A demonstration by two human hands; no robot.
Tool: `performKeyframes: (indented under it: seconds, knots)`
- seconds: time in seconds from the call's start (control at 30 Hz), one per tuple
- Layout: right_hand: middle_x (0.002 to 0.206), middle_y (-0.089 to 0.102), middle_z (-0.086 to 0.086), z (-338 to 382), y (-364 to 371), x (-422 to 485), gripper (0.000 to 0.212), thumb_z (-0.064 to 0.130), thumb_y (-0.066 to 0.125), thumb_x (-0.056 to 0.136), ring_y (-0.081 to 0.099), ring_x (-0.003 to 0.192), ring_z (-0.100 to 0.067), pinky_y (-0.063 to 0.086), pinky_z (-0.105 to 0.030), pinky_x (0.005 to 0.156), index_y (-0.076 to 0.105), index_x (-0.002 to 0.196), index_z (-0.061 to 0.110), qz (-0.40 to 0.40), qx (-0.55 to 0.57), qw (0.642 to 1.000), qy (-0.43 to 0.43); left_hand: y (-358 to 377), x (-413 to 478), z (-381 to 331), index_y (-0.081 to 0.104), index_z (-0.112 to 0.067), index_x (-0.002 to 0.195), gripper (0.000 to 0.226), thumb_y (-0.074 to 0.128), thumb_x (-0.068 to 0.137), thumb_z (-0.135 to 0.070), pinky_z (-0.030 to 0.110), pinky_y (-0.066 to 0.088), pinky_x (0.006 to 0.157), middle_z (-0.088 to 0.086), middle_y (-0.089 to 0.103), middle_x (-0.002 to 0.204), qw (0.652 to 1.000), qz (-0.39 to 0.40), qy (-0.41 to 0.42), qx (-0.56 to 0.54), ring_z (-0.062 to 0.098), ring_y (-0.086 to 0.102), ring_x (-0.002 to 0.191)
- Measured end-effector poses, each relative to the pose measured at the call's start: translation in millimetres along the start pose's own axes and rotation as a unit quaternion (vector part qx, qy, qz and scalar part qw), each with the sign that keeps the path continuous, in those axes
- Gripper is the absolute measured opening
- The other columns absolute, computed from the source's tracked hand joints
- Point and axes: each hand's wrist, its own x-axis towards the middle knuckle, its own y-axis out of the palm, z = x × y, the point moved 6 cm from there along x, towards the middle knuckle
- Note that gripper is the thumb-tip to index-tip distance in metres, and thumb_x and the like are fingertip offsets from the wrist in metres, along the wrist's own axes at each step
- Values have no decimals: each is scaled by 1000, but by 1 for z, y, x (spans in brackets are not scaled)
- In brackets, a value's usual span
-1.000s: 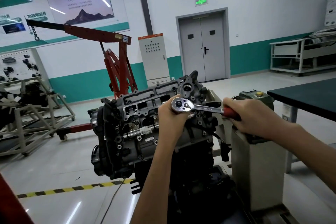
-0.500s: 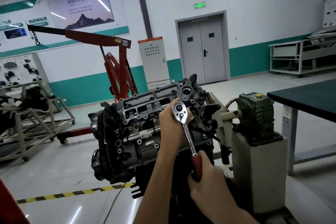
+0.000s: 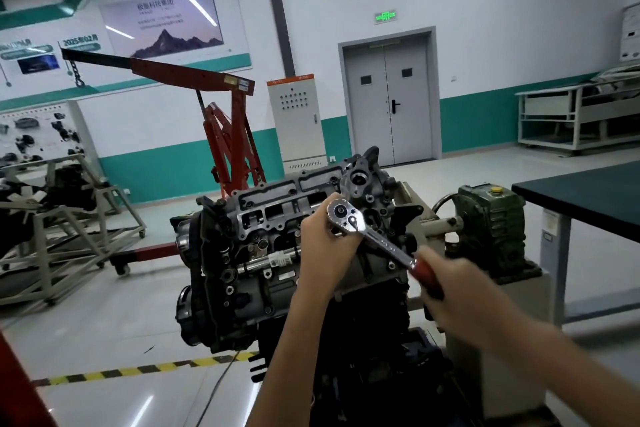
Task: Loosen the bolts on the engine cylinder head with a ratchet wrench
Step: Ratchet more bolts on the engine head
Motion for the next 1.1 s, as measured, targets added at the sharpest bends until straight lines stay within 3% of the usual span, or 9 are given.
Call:
performKeyframes:
  seconds: [0.1, 0.2, 0.27, 0.33, 0.47, 0.63, 0.73, 0.93, 1.1]
  knots:
    - [66, 55, 7, 32, 45, -28, 36, 12, 63, 76, 52, 56, -1, 41, -8, 55, 48, 108, 20, -53, 139, 984, 100, 4, -4, -1, 45, -26, 68, 41, 65, 76, 9, 13, 34, 57, -13, 45, 60, 999, -32, 1, 0, 1, 40, 55]
    - [74, 58, 1, 62, 76, -33, 38, 17, 61, 76, 58, 67, -14, 49, -23, 66, 43, 109, 23, -51, 190, 971, 136, 2, -2, 4, 40, -10, 64, 34, 61, 80, 11, 23, 33, 56, -3, 36, 59, 996, -59, -42, -53, 6, 32, 57]
    - [67, 54, 4, 62, 73, -32, 36, 15, 61, 76, 55, 60, -10, 46, -18, 59, 45, 107, 18, -43, 195, 971, 130, 2, 1, 8, 40, -4, 64, 30, 58, 82, 13, 27, 34, 61, 0, 34, 61, 995, -45, -58, -68, 13, 34, 62]
    - [60, 48, 12, 46, 55, -28, 37, 11, 63, 75, 49, 49, 1, 37, -5, 51, 48, 109, 16, -24, 159, 982, 99, 0, 4, 12, 42, -8, 62, 32, 56, 82, 14, 32, 37, 67, -11, 37, 58, 995, -30, -76, -65, 15, 36, 65]
    - [65, 55, 8, 6, -7, 3, 28, 10, 62, 78, 50, 50, 0, 50, -21, 53, 51, 103, 17, 39, -21, 999, -18, -2, 6, 11, 42, -24, 54, 45, 57, 76, 13, 24, 36, 58, -14, 41, 51, 997, 6, -65, -50, 6, 36, 56]
    - [70, 60, 8, -5, -52, 42, 27, 9, 64, 76, 57, 60, -8, 42, -17, 57, 55, 99, 21, 20, -156, 983, -98, -1, 6, 8, 44, -24, 55, 44, 66, 78, 7, 19, 31, 51, -14, 43, 51, 996, 15, -54, -65, 3, 35, 52]
    - [66, 52, 9, -2, -21, 17, 24, 8, 59, 82, 55, 55, -3, 49, -18, 56, 50, 101, 20, 27, -62, 997, -41, -2, 0, 6, 46, -19, 62, 32, 63, 76, 4, 19, 32, 54, -14, 47, 57, 999, -3, -25, -44, 2, 37, 55]
    - [67, 53, 2, 47, 58, -32, 35, 15, 61, 77, 51, 57, -10, 40, -15, 56, 44, 108, 18, -43, 155, 979, 122, 4, -2, 2, 39, -24, 63, 44, 62, 80, 9, 13, 30, 54, -16, 42, 56, 998, -48, -20, -44, 0, 33, 54]
    - [57, 45, 9, 46, 55, -30, 29, 12, 59, 76, 47, 46, -5, 38, -10, 48, 42, 96, 26, -23, 161, 981, 104, 4, 5, 8, 37, -22, 59, 46, 56, 82, 14, 28, 31, 59, -16, 35, 52, 996, -41, -52, -57, 6, 29, 57]
